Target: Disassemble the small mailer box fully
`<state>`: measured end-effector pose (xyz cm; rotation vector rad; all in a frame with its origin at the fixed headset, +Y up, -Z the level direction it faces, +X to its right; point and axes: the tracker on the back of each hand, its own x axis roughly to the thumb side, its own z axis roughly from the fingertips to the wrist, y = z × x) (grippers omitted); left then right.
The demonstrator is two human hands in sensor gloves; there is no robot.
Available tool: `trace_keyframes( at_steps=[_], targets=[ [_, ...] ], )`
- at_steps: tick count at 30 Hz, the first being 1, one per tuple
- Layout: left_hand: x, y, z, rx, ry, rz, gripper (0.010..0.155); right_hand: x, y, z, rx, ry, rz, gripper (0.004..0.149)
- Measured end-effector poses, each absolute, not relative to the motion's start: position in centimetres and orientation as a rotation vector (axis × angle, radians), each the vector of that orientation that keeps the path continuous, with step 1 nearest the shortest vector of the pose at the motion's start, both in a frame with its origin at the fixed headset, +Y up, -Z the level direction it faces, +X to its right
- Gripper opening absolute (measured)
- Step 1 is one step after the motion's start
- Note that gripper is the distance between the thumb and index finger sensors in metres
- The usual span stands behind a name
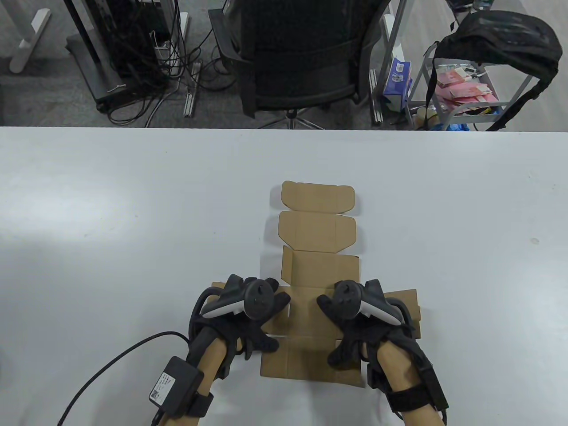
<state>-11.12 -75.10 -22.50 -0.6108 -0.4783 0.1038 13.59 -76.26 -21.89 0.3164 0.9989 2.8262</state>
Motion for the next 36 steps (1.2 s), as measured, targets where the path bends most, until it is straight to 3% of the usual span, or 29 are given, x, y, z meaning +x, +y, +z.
trace_keyframes(
  at_steps=[15,18,21,25,30,36],
  targets=[
    [-11.1,-75.2,-21.6,-0.576,-0.509,0.143,0.093,14.6,-76.5,-21.3,0.348,0.914,2.719,0.104],
    [-10.6,-74.6,-20.8,-0.517,-0.532,0.087,0.092,14.7,-76.0,-21.1,0.388,0.831,2.697,0.099],
    [-10.4,-73.2,-20.1,-0.397,-0.550,0.003,0.091,14.9,-74.5,-20.4,0.448,0.598,2.622,0.097],
    [-10.8,-71.1,-19.4,-0.237,-0.555,0.135,0.083,15.3,-72.6,-19.5,0.434,0.348,2.657,0.095],
    [-10.8,-70.3,-19.0,-0.092,-0.558,0.159,0.081,15.7,-73.4,-19.7,0.359,0.362,2.687,0.098],
    [-10.4,-71.2,-19.1,-0.151,-0.567,0.142,0.083,16.0,-73.5,-19.8,0.322,0.335,2.666,0.097]
  ],
)
